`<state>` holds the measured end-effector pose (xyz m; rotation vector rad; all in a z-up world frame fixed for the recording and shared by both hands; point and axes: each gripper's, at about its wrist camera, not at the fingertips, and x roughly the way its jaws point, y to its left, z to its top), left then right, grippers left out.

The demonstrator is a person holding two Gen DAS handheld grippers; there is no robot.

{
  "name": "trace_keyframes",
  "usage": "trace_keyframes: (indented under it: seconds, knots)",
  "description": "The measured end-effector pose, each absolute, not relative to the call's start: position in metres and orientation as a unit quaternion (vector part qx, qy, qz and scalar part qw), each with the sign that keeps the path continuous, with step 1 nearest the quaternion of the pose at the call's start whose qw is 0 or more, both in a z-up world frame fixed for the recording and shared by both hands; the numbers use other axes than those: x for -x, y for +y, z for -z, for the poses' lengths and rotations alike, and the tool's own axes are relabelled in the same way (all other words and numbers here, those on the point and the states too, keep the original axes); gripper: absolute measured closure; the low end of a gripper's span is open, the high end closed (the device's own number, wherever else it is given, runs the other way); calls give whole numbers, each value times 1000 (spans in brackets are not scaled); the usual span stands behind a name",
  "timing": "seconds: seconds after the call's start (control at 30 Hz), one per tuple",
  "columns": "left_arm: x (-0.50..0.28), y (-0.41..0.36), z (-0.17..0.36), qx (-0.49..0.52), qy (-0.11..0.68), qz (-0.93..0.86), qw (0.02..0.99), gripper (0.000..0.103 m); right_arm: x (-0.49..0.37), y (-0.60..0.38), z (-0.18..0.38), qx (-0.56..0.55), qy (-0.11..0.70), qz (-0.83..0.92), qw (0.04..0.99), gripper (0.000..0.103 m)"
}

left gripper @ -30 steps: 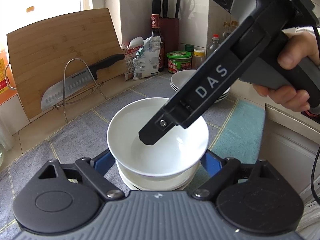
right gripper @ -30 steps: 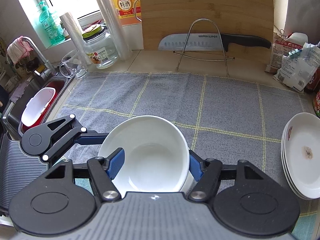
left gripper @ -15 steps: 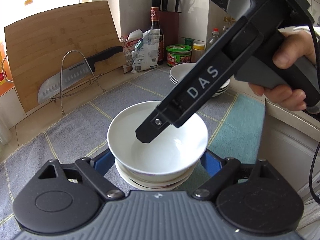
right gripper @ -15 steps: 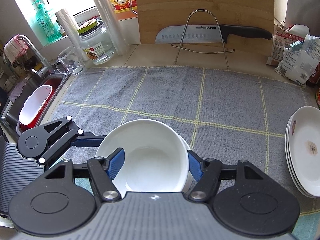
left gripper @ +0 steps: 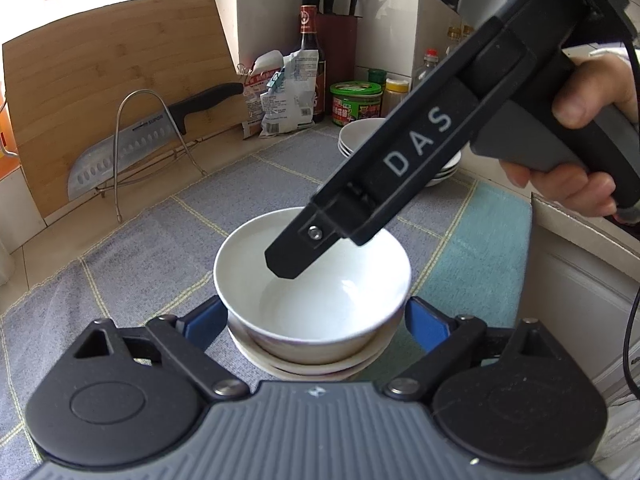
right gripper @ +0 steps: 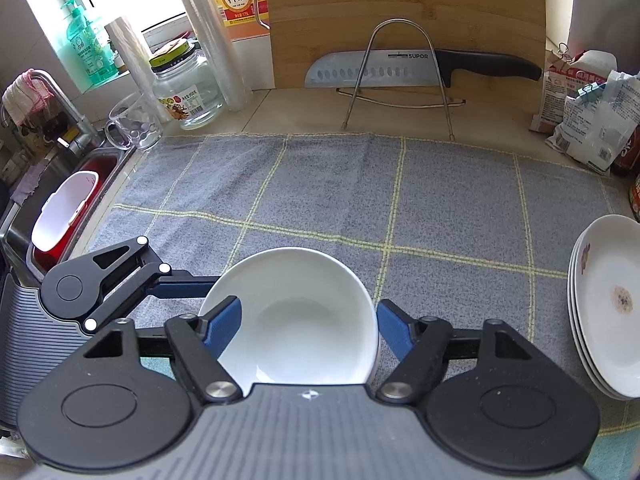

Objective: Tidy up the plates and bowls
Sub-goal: 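Open both grippers and pull them back from the three-bowl stack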

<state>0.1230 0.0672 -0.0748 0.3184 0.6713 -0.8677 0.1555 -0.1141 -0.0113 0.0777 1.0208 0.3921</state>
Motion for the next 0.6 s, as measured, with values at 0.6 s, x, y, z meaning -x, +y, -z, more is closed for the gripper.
trace_keyframes:
  seconds: [0.6]
  knots:
    - [-117, 87, 70, -134, 328, 410, 840, 3, -146, -118, 10, -37, 458, -195, 866, 2]
